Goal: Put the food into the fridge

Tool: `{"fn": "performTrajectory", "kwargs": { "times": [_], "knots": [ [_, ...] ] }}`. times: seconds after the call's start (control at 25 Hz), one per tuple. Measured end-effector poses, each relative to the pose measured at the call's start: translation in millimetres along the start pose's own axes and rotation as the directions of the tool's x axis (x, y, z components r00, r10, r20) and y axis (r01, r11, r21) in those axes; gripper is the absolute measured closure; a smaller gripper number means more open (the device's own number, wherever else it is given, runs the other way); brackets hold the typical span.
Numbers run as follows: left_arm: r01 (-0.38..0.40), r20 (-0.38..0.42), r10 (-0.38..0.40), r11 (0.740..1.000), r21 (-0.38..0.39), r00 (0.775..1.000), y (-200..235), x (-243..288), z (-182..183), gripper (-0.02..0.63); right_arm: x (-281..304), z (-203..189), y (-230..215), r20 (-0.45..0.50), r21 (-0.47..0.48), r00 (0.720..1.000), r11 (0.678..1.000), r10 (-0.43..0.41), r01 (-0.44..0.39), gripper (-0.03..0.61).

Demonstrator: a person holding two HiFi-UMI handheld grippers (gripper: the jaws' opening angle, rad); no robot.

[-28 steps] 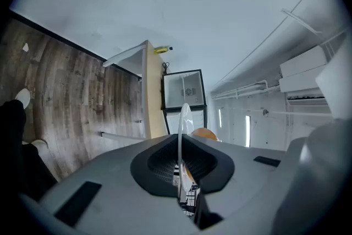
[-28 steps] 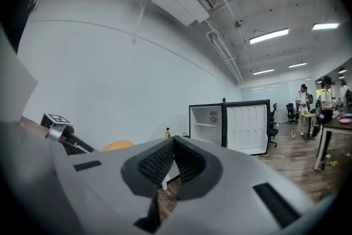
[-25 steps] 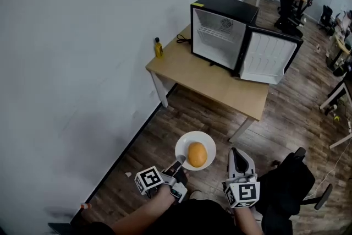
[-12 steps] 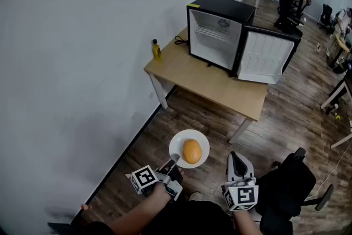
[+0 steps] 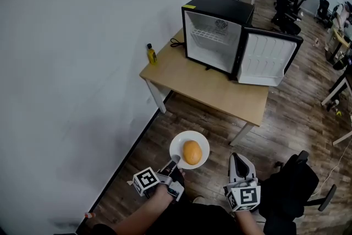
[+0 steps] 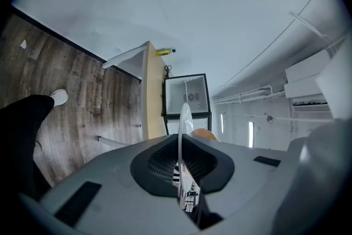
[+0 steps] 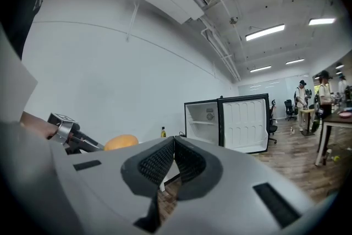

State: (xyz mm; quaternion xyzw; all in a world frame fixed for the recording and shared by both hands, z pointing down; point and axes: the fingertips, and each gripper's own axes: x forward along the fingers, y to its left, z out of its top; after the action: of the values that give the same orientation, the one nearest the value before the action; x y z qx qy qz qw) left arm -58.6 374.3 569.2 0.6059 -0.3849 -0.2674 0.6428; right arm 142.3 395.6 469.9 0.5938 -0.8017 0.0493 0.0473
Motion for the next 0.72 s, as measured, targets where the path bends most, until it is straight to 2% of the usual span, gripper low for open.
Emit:
{"fn": "performTrajectory", "kwargs": {
  "times": [0.32, 0.52, 0.72],
  "knots": [
    [-0.017, -0.043, 0.019, 0.999, 0.042, 0.999, -2.9, 72.2, 55.7, 0.592, 88.3, 16.4, -25.7, 0.001, -0.006, 0.999, 0.999, -0.040, 0.040, 0.518],
    [0.014, -0.094, -0.010, 0.999, 0.044, 0.996, -13.1, 121.9, 91.1, 0.592, 143.4, 29.4, -38.6, 0.009, 0.001, 0.996, 0.996, -0.085, 0.085, 0.518],
    [-0.015, -0.153, 0.025, 0.998, 0.066, 0.988, -14.0, 162.7, 127.9, 0.592, 198.5, 39.4, -39.2, -0.010, 0.004, 0.993, 0.994, -0.113, 0.113, 0.518]
  ]
}}
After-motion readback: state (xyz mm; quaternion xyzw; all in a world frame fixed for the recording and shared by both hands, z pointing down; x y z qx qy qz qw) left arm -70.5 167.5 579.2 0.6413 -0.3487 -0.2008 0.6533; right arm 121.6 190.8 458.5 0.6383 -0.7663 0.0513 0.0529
